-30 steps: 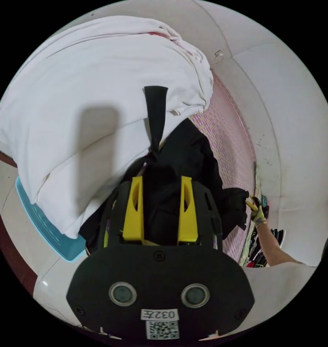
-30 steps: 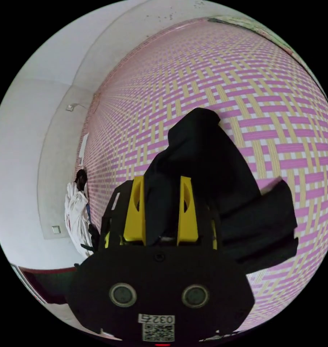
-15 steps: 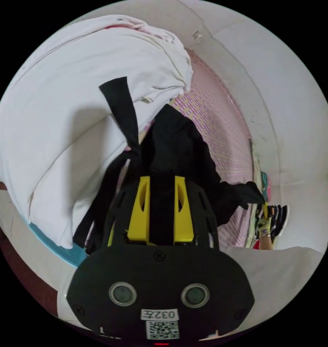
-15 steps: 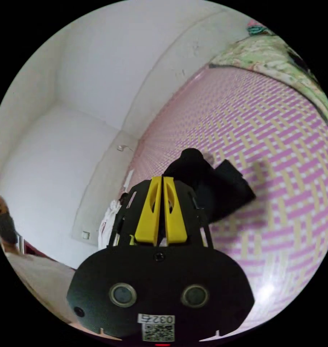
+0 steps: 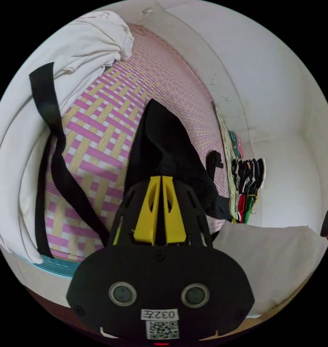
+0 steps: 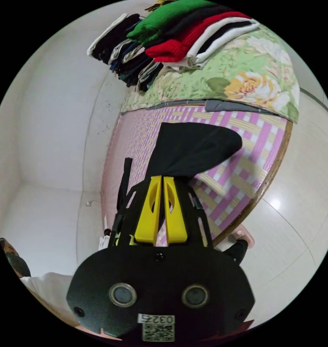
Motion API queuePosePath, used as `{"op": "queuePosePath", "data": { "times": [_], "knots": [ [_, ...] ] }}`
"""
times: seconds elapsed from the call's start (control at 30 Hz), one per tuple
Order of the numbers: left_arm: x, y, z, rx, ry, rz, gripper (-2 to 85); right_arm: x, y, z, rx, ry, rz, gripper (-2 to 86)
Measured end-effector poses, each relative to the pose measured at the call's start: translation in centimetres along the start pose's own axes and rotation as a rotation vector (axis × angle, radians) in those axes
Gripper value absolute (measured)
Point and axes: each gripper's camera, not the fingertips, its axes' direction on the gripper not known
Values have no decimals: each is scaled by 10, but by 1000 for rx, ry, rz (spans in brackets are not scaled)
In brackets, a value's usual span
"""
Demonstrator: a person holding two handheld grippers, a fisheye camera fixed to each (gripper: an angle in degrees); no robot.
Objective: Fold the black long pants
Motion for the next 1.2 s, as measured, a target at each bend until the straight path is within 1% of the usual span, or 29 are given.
{"op": "queuePosePath", "data": {
  "times": [0.1,0.17,0.27,0.4,0.47,0.53,0.6,0.63,0.73,0.77,0.83,0.93,1.0,1.03,1.07,1.1,1.13,1.17,1.2],
  "knots": [
    [-14,-2,-9,71,-6,-47,7,11,0,-6,-15,-38,23,47],
    [-27,-7,-13,93,-20,-77,25,15,0,-10,-24,-36,22,52],
    [-45,-23,-9,50,-40,-107,57,22,-2,-13,-43,-31,38,61],
    [-51,-35,-6,26,18,-44,63,24,-9,-16,-57,-40,43,76],
    [-55,-37,-5,15,13,-27,69,24,-13,-17,-68,-40,45,86],
    [-64,-34,-8,34,73,-21,77,25,-16,-18,-78,-57,49,88],
    [-83,-26,-19,116,254,-20,85,28,-18,-23,-75,-86,62,88],
    [-88,-24,-21,128,272,-23,89,28,-18,-24,-73,-92,64,88],
    [-102,-23,-13,67,223,-58,109,33,-17,-31,-65,-83,78,87],
    [-103,-25,-9,35,192,-55,114,35,-16,-33,-64,-79,87,87],
    [-101,-27,-2,-3,188,-33,114,38,-15,-35,-63,-96,98,87],
    [-88,-25,2,-43,202,49,62,40,-15,-36,-76,-110,105,68],
    [-73,-17,-16,12,253,129,11,34,-14,-42,-70,-114,80,6],
    [-70,-15,-25,42,283,150,0,31,-13,-45,-59,-113,70,3],
    [-62,-8,-50,132,380,214,-5,24,-12,-53,-32,-109,50,-3],
    [-54,1,-82,259,505,285,-8,17,-11,-65,6,-120,27,-6],
    [-50,7,-98,324,567,320,-9,13,-11,-71,27,-134,15,-7],
    [-41,17,-130,427,669,401,-10,4,-10,-85,66,-174,-19,-8],
    [-30,28,-160,513,734,484,-10,-8,-10,-97,94,-209,-61,-9]
  ]
}}
